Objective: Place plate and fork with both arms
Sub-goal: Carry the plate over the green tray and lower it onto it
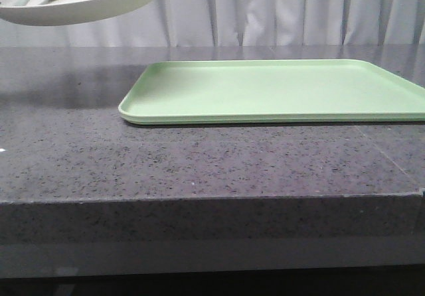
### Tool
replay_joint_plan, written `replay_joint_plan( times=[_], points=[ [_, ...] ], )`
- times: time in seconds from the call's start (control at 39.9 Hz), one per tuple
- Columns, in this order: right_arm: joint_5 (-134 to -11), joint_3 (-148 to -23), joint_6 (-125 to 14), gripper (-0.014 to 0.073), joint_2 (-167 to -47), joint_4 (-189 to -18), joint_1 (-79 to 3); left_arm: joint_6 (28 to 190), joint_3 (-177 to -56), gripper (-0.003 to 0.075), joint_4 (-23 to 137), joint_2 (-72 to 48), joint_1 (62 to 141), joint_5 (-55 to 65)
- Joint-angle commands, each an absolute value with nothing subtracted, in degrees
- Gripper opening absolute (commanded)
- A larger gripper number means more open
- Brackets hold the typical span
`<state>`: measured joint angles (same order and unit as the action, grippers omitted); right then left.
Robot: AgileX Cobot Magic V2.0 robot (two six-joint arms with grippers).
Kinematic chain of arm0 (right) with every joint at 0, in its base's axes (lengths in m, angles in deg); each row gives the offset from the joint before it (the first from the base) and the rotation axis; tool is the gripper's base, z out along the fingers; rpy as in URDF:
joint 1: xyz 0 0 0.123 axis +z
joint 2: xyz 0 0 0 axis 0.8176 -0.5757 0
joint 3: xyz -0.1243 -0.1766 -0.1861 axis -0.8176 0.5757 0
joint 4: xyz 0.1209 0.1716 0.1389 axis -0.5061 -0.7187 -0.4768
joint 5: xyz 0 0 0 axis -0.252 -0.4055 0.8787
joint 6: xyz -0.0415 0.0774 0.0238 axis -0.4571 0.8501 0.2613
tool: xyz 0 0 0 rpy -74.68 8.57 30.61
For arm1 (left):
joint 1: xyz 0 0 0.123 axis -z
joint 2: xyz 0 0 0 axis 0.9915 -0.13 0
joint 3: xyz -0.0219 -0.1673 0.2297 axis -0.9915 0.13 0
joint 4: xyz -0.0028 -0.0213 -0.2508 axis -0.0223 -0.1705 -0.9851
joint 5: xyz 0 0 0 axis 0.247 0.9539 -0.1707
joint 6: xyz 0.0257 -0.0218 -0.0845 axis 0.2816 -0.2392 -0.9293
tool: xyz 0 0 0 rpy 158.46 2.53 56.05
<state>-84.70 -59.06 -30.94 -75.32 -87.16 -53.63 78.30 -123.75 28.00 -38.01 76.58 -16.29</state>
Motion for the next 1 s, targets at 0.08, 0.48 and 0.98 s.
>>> replay_joint_plan(
  times=[0.08, 0.48, 0.98],
  points=[
    [-79.56, -61.18, -31.25, 0.0526, -75.93, -86.96, -54.0, 72.28, -127.73, -0.0017, 26.79, -36.24, 84.12, -9.88],
    [-77.49, -61.18, -31.25, 0.0526, -75.93, -86.96, -54.0, 44.91, -133.09, -0.0018, 52.59, -43.99, 101.79, -1.46],
    [-76.88, -61.18, -31.21, 0.0526, -75.93, -87.01, -54.0, 37.43, -133.19, -0.0018, 57.22, -52.04, 108.51, 3.53]
  ],
)
